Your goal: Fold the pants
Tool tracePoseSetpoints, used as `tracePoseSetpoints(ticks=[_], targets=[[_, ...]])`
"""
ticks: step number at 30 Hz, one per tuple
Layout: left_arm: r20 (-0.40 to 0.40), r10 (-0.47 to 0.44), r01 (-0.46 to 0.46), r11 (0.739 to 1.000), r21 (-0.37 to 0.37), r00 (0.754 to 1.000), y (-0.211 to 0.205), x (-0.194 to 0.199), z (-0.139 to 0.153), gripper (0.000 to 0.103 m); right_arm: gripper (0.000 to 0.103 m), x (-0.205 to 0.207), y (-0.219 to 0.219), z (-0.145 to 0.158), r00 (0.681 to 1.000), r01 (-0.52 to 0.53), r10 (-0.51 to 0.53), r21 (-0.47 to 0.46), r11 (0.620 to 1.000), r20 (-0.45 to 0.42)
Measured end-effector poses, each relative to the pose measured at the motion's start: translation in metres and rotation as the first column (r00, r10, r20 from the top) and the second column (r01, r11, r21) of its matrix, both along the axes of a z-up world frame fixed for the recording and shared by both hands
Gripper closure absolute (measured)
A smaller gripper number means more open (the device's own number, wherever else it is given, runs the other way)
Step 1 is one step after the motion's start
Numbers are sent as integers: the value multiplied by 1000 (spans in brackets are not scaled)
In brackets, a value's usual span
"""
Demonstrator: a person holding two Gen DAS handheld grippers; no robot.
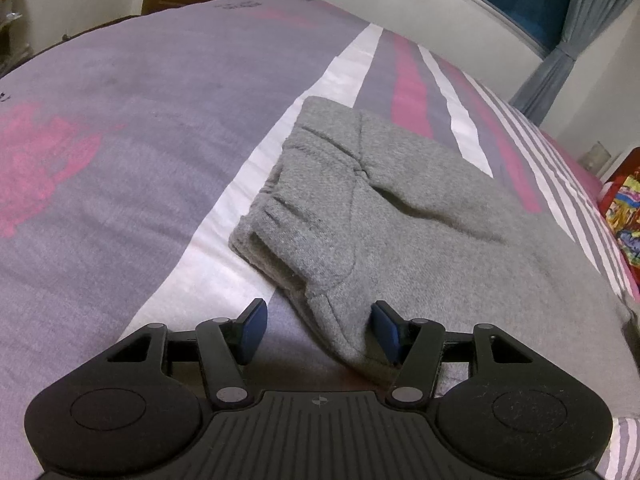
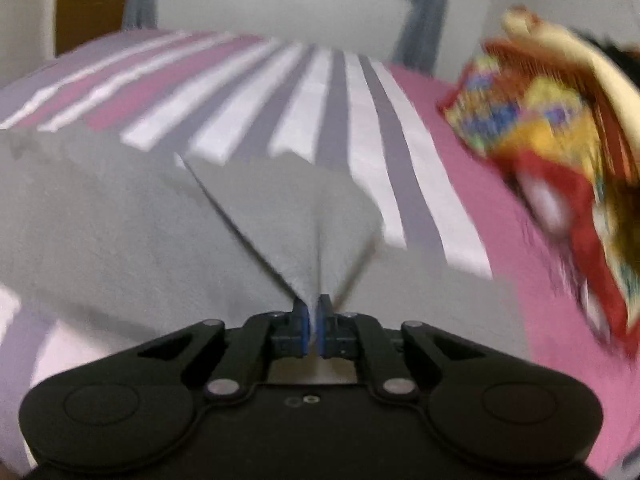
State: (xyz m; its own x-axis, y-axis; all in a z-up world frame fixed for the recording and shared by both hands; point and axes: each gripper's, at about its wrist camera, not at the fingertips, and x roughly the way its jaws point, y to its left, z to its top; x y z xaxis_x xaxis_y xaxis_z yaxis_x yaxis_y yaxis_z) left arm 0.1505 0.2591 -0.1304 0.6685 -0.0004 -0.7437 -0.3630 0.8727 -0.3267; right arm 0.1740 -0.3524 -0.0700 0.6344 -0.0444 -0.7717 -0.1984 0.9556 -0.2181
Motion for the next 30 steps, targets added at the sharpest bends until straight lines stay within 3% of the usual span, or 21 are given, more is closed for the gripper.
tracePoseSetpoints(ticks=[1, 2, 4, 6, 8, 11, 14, 17, 19, 20, 21, 24, 27, 28, 30], targets=[[-1, 0, 0, 1000, -3, 1000, 0, 0, 0, 45, 91, 1, -3, -13, 999, 1, -2, -14, 1000, -39], [-3, 0, 0, 1000, -5, 1000, 1, 0, 1, 45, 86, -2, -2, -15, 1000, -14, 13, -31, 999, -19], [-7, -1, 1, 1000, -3, 1000, 1, 1, 1, 45, 81, -11, 7, -1, 996, -62, 65, -49, 997, 59], [-7, 0, 0, 1000, 0, 1000, 0, 2, 1, 44, 65, -16, 19, 15, 982, -119, 124, -43, 992, 141], [-6, 2, -2, 1000, 0, 1000, 0, 2, 1, 44, 63, -13, 36, 22, 964, -192, 204, -83, 978, 169], [-5, 1, -1, 1000, -1, 1000, 0, 2, 1, 44, 64, 4, 63, 16, 941, -284, 307, -159, 945, 145], [-5, -2, 2, 1000, -7, 1000, 2, 3, 1, 44, 65, 27, 91, -5, 917, -344, 387, -295, 892, 100], [-5, -3, 3, 1000, -9, 1000, 2, 3, 1, 44, 65, 43, 110, -32, 895, -381, 445, -459, 802, 34], [-3, -2, 2, 1000, -10, 1000, 2, 2, 0, 44, 68, 48, 114, -41, 881, -407, 474, -503, 763, 6], [-1, -2, 2, 1000, -10, 1000, 2, 1, 0, 44, 87, 53, 113, -41, 884, -411, 468, -497, 764, -10], [0, -2, 2, 1000, -10, 1000, 2, 1, 0, 44, 98, 58, 109, -35, 895, -401, 446, -458, 793, -9], [2, -4, 4, 1000, -10, 1000, 2, 1, -1, 44, 98, 58, 86, -2, 928, -302, 355, -329, 894, 112], [3, -5, 5, 1000, -11, 1000, 2, 0, -1, 44, 98, 52, 41, 39, 951, -147, 176, -129, 981, 254], [3, -6, 6, 1000, -9, 1000, 2, 0, -1, 44, 98, 48, 21, 52, 953, -86, 93, -37, 996, 288], [3, -8, 8, 1000, -9, 1000, 2, 0, -1, 44, 98, 35, -21, 70, 945, 9, -56, 144, 990, 323]])
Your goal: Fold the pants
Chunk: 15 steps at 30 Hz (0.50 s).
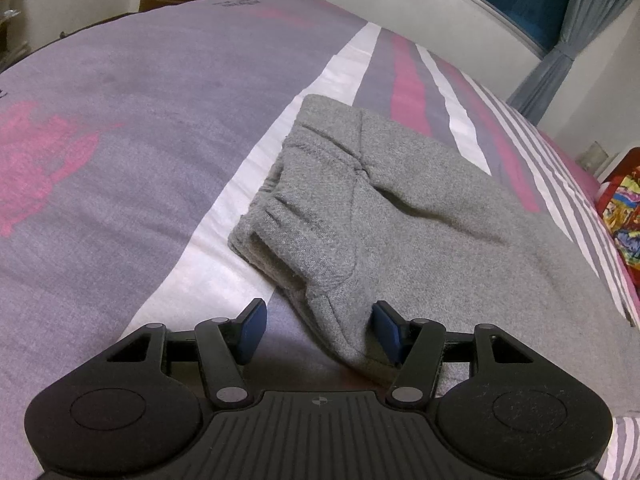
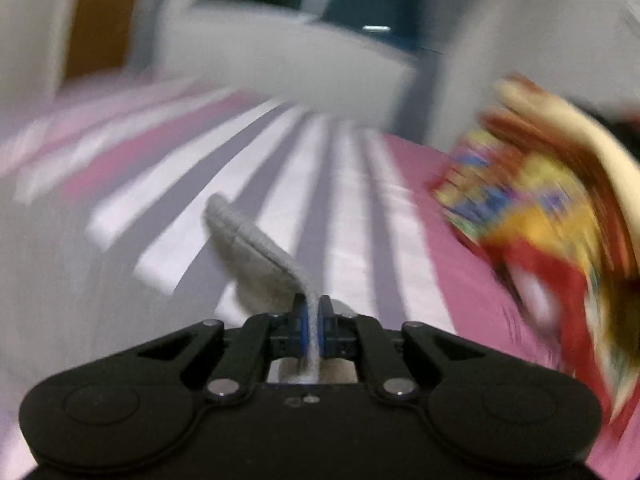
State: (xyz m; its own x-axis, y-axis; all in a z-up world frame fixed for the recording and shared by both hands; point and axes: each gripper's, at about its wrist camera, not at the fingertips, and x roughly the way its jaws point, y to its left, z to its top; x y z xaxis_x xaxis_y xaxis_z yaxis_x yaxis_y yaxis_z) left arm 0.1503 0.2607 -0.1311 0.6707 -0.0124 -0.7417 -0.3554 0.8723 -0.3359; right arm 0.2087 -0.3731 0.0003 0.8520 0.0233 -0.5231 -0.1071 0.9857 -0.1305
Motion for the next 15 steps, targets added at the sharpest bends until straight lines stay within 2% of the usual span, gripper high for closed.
tracePoseSetpoints(ticks=[1, 3, 6, 8, 11, 12, 15], targets=[[0, 0, 0, 1000, -1, 1000, 0, 0, 0, 44, 98, -9, -22, 5, 999, 48, -49, 87, 995, 13], [0, 1, -1, 1000, 0, 1000, 0, 0, 0, 44, 98, -27, -56, 4, 992, 118, -122, 197, 973, 9], [-3, 4, -4, 1000, 1, 1000, -1, 0, 1, 44, 98, -48, -103, -24, 970, 241, -232, 338, 910, -68], [-10, 2, -2, 1000, 0, 1000, 0, 2, 1, 44, 98, -54, -130, -60, 943, 333, -288, 419, 845, -168], [-24, -2, 2, 1000, -3, 1000, 2, 7, 3, 44, 98, -58, -161, -104, 912, 407, -295, 541, 736, -285], [-30, -3, 3, 1000, -4, 1000, 2, 8, 4, 44, 98, -64, -167, -110, 913, 408, -296, 590, 696, -282], [-38, 0, 0, 1000, -1, 999, 2, 12, 5, 44, 90, -71, -170, -112, 915, 402, -299, 659, 636, -270]])
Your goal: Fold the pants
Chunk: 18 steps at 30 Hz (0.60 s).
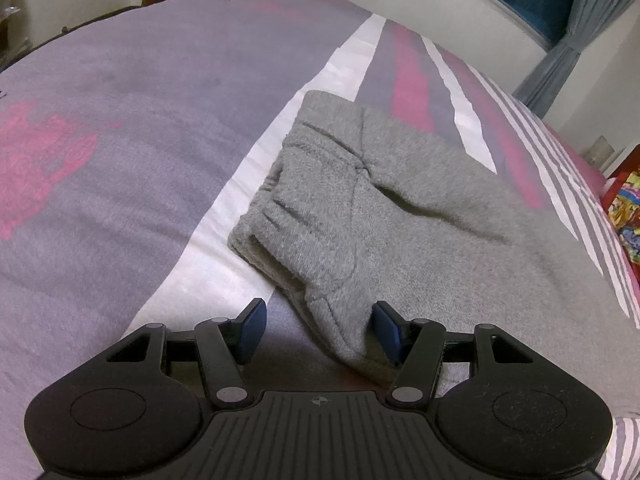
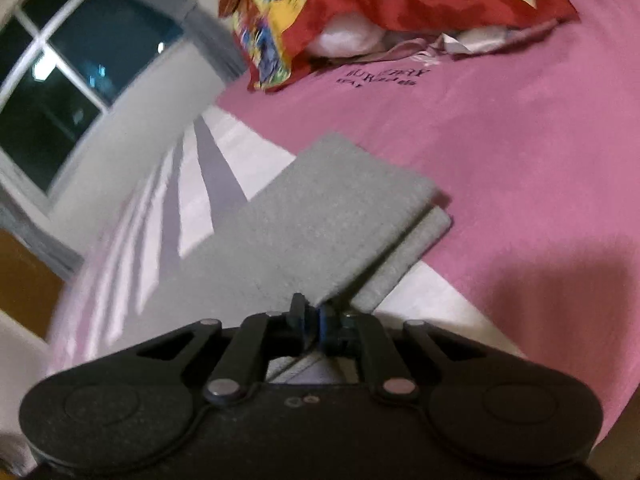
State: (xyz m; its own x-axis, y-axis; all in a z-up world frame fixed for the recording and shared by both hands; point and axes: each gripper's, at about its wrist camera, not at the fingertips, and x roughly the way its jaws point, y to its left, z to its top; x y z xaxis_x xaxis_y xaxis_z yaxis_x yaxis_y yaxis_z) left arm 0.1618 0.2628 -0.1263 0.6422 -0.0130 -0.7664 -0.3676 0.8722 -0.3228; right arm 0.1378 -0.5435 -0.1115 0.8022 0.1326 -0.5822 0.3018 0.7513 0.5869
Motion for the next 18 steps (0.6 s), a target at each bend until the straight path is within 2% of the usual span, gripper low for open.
tracePoseSetpoints(ticks=[2, 4, 6, 10, 11, 12, 13, 14, 16, 18], targets=[[-1, 3, -3, 1000, 2, 1000, -1, 1, 0, 44, 88, 2, -4, -3, 1000, 20, -20, 39, 999, 0], [0, 5, -5, 1000, 4, 1000, -1, 1, 0, 44, 93, 4, -8, -2, 1000, 28, -27, 43, 999, -12], [0, 6, -6, 1000, 4, 1000, -2, 1, -1, 44, 97, 7, -8, 7, 1000, 12, -12, -5, 1000, -9], [-1, 4, -4, 1000, 5, 1000, -2, 2, -2, 44, 98, 1, 2, 30, 997, -16, 21, -75, 997, 71], [0, 4, -4, 1000, 5, 1000, -2, 2, -2, 44, 98, 2, 1, 27, 998, -1, 6, -88, 996, 57], [0, 4, -4, 1000, 5, 1000, -2, 2, -2, 43, 95, 5, -1, 19, 1000, 26, -25, -108, 994, 8], [0, 5, -5, 1000, 4, 1000, -2, 2, -2, 43, 98, 9, -4, 9, 996, 52, -61, -134, 990, -63], [1, 6, -6, 1000, 3, 1000, -2, 2, -2, 43, 98, 11, -8, 1, 996, 55, -62, -99, 994, -69], [3, 8, -8, 1000, -5, 1000, 0, 1, 0, 43, 94, 7, -11, 1, 996, 76, -79, -53, 996, -52], [2, 29, -29, 999, -23, 1000, 5, -3, 6, 43, 75, -2, -5, 12, 994, 104, -105, -105, 989, -4]])
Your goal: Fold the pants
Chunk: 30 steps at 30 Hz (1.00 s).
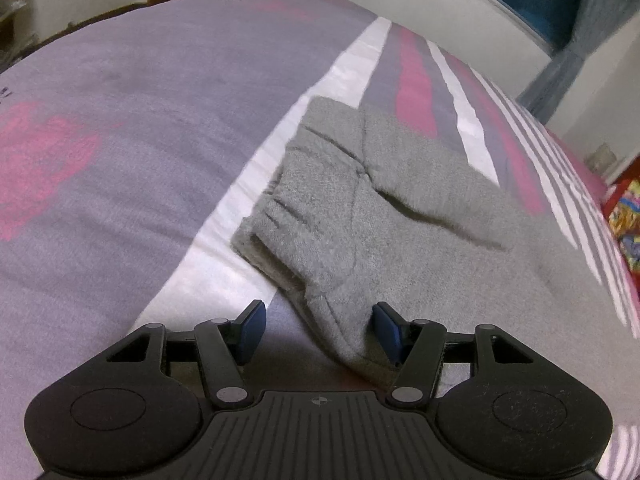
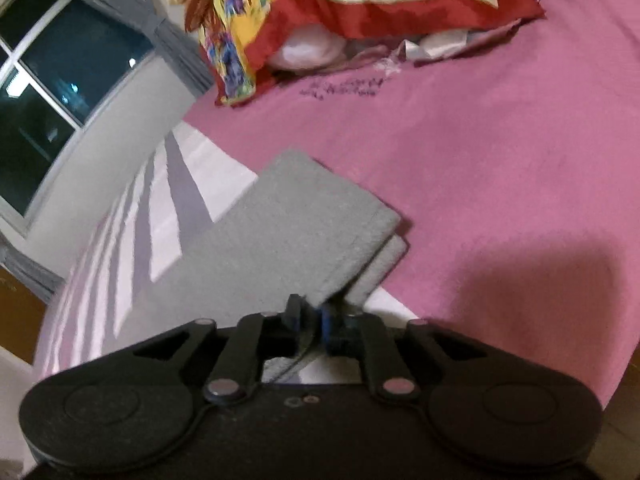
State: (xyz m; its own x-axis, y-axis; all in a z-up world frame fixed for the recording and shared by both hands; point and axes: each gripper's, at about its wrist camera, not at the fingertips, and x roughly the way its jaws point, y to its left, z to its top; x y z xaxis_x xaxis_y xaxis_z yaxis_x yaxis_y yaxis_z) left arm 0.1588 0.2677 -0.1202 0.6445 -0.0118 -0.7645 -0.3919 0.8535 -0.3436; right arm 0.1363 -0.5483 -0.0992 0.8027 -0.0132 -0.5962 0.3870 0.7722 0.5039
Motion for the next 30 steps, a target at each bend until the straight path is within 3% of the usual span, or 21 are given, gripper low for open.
tracePoseSetpoints(ticks=[2, 4, 6, 8, 10, 13, 16, 18, 20, 22, 24, 26, 27, 30], targets=[[4, 30, -30, 998, 48, 1000, -2, -8, 14, 43, 70, -7, 11, 15, 1000, -1, 4, -113, 994, 26], [66, 9, -19, 989, 146, 998, -16, -17, 36, 43, 70, -13, 20, 28, 998, -30, 42, -205, 978, 56], [119, -57, 36, 984, 174, 991, -33, -15, 52, 43, 70, -14, 35, 41, 991, -82, 108, -293, 953, 74], [142, -139, 107, 971, 212, 980, -57, 1, 63, 42, 69, 5, 53, 48, 978, -170, 198, -316, 934, 59], [168, -216, 175, 957, 232, 962, -82, 23, 68, 26, 68, 27, 90, 51, 943, -302, 331, -322, 897, 37], [160, -299, 260, 938, 228, 941, -113, 59, 65, 23, 63, 61, 160, 55, 852, -491, 523, -324, 809, 15], [126, -371, 331, 908, 257, 920, -141, 90, 59, 23, 63, 91, 240, 52, 723, -664, 690, -301, 684, -29], [79, -385, 350, 893, 283, 919, -151, 106, 50, 23, 61, 109, 293, 46, 629, -752, 775, -295, 589, -57], [25, -378, 358, 895, 268, 926, -150, 118, 34, 23, 61, 125, 336, 36, 551, -812, 829, -291, 506, -97], [-18, -373, 364, 893, 264, 928, -145, 127, 13, 21, 60, 141, 367, 18, 495, -854, 851, -275, 442, -172], [-11, -368, 359, 903, 237, 930, -140, 128, 12, 21, 54, 154, 389, -6, 491, -861, 825, -298, 411, -279], [-18, -368, 360, 899, 250, 930, -140, 125, 29, 21, 52, 158, 397, -5, 497, -856, 815, -324, 404, -298], [21, -364, 346, 900, 265, 931, -141, 121, 34, 21, 52, 160, 398, 2, 498, -855, 812, -330, 401, -303], [93, -347, 309, 908, 283, 933, -132, 123, 49, 21, 52, 156, 395, 20, 507, -834, 840, -357, 421, -195]])
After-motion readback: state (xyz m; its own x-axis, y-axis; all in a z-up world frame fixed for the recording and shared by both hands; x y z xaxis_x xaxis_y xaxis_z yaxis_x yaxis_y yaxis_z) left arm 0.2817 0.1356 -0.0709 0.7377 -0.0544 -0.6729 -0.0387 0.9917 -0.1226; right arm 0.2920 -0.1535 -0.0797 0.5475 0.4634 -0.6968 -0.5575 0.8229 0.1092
